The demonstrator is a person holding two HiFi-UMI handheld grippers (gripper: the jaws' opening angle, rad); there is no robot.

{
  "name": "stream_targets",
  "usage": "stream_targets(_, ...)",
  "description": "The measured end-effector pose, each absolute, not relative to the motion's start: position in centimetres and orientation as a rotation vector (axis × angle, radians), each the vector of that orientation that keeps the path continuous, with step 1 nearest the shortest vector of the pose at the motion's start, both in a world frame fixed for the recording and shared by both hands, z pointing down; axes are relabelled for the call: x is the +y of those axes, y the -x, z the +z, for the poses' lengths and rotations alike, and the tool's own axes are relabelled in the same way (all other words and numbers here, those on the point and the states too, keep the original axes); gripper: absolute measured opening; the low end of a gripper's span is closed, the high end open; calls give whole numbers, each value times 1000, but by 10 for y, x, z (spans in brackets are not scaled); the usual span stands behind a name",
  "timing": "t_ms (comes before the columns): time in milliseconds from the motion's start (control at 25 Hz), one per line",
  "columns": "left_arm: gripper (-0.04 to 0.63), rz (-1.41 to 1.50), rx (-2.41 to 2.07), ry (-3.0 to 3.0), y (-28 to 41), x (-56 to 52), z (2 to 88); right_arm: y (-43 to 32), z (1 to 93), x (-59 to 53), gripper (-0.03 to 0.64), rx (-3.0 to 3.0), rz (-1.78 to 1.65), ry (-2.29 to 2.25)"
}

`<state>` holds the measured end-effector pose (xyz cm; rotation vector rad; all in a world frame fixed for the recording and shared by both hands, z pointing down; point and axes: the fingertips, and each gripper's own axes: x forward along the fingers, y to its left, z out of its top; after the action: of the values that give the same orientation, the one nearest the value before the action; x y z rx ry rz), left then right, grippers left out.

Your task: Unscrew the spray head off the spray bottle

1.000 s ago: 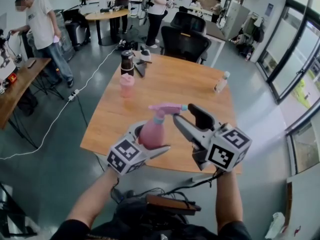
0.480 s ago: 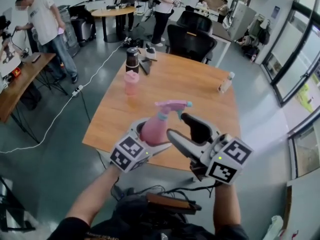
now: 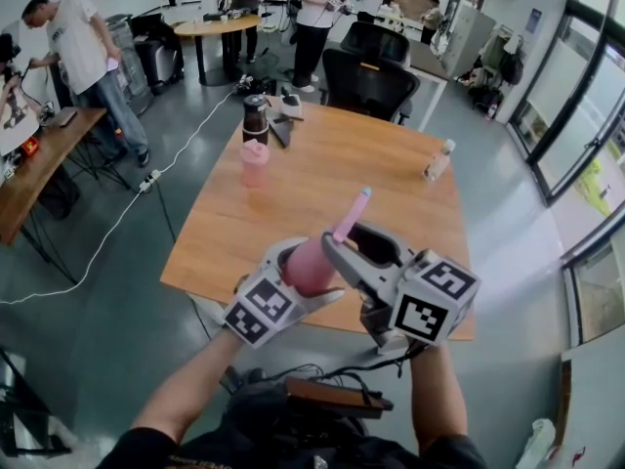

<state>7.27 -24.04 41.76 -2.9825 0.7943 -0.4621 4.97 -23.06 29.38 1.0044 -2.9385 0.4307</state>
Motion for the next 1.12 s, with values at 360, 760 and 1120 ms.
stream_targets(360, 454, -462, 772, 2997, -72, -240, 418, -63, 273, -231, 132, -3046, 414, -999)
stream_targets(760, 454, -501, 783, 3003, -66, -245, 432, -90, 242, -235, 132, -3127, 331, -1079)
stream_targets(1120, 454, -567, 815, 2976, -60, -256, 446, -113, 218, -232, 130, -3202, 309, -1127)
